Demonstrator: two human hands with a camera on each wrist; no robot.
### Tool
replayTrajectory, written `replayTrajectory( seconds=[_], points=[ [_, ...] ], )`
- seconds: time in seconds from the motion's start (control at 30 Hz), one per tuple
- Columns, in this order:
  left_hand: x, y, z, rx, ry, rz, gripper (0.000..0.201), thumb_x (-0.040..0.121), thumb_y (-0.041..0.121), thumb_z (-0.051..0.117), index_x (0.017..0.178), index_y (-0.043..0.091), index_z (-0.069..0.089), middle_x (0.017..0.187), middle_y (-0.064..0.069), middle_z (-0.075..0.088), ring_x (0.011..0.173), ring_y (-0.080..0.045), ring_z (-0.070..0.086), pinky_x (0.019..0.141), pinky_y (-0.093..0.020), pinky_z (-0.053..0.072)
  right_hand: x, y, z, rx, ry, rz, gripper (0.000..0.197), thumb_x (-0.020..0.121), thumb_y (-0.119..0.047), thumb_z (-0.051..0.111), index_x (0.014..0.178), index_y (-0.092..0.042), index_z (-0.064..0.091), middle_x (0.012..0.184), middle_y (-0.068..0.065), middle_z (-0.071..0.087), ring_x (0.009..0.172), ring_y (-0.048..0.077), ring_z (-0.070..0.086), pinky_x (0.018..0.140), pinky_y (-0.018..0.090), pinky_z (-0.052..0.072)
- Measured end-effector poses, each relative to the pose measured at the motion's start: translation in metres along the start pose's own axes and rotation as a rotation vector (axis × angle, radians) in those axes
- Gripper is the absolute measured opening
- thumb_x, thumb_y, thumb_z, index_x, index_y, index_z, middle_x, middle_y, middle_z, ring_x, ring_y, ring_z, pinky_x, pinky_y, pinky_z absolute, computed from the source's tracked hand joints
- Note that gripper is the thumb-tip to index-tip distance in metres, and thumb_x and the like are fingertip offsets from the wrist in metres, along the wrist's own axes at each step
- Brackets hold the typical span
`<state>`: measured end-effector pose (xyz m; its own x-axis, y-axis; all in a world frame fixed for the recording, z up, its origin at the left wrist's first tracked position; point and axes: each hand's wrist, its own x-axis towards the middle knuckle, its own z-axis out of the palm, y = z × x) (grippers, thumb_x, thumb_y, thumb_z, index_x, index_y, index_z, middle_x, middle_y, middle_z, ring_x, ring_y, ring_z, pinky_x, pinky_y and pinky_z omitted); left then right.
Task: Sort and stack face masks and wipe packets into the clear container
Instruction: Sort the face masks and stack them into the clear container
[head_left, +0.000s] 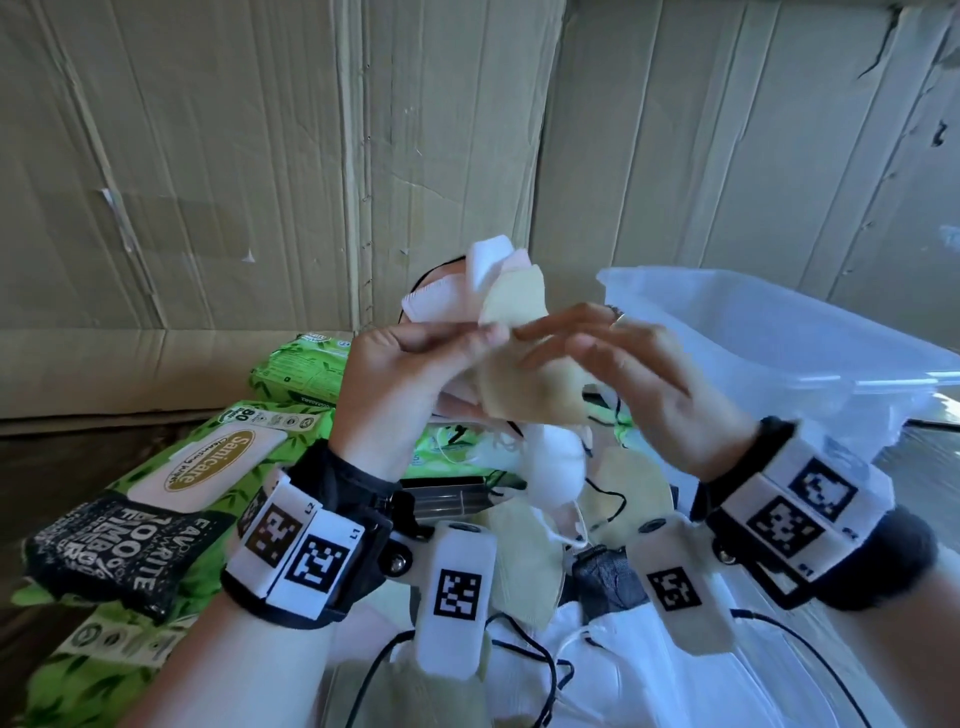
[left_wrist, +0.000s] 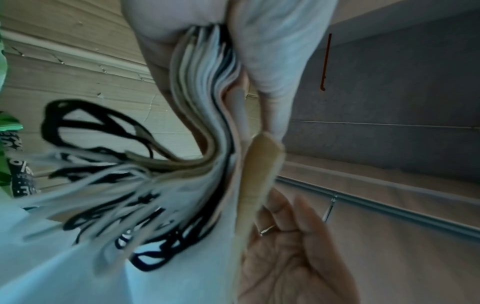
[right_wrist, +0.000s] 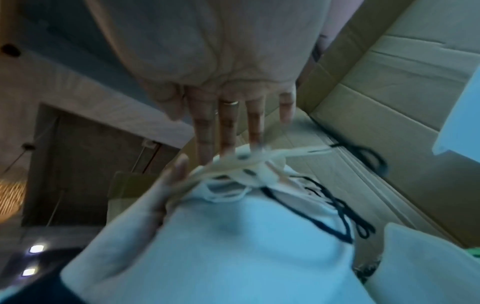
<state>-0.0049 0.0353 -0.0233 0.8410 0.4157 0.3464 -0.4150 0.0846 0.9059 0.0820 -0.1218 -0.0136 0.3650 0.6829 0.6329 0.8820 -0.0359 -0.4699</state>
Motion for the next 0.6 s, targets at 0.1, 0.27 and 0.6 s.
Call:
replayTrajectory(
  seconds=[0.1, 0.27, 0.6],
  points=[
    [0.002, -0.003, 0.001, 0.083, -0.020, -0.003, 0.017, 0.067, -0.006, 0.072, 0.079, 0.005, 0.070, 0.060, -0.006, 0.071, 0.042, -0.019, 0.063, 0.040, -0.029, 0.052, 0.007, 0.003, -0.003, -0.039, 0.168, 0.110, 0.019, 0.086, -0.026, 0.053, 0.102, -0.023, 0.062, 0.102, -0.007, 0.063, 0.096, -0.001, 0.055, 0.083, 0.006, 0.035],
    [0.001, -0.004, 0.001, 0.133, -0.039, 0.048, 0.022, 0.066, -0.009, 0.073, 0.076, 0.010, 0.068, 0.063, -0.001, 0.072, 0.043, -0.015, 0.062, 0.041, -0.030, 0.053, 0.017, 0.008, -0.005, 0.061, 0.256, 0.237, 0.050, 0.059, -0.033, 0.077, 0.102, -0.033, 0.052, 0.094, -0.002, 0.055, 0.082, 0.011, 0.053, 0.068, 0.016, 0.039],
    [-0.002, 0.001, 0.002, 0.123, -0.072, 0.066, 0.023, 0.067, -0.009, 0.071, 0.077, 0.012, 0.068, 0.062, 0.002, 0.071, 0.044, -0.010, 0.062, 0.038, -0.024, 0.050, 0.018, 0.005, -0.019, 0.138, 0.170, 0.182, 0.017, 0.060, -0.027, 0.077, 0.073, -0.024, 0.066, 0.108, -0.003, 0.060, 0.104, 0.001, 0.053, 0.094, 0.024, 0.039]
  ],
)
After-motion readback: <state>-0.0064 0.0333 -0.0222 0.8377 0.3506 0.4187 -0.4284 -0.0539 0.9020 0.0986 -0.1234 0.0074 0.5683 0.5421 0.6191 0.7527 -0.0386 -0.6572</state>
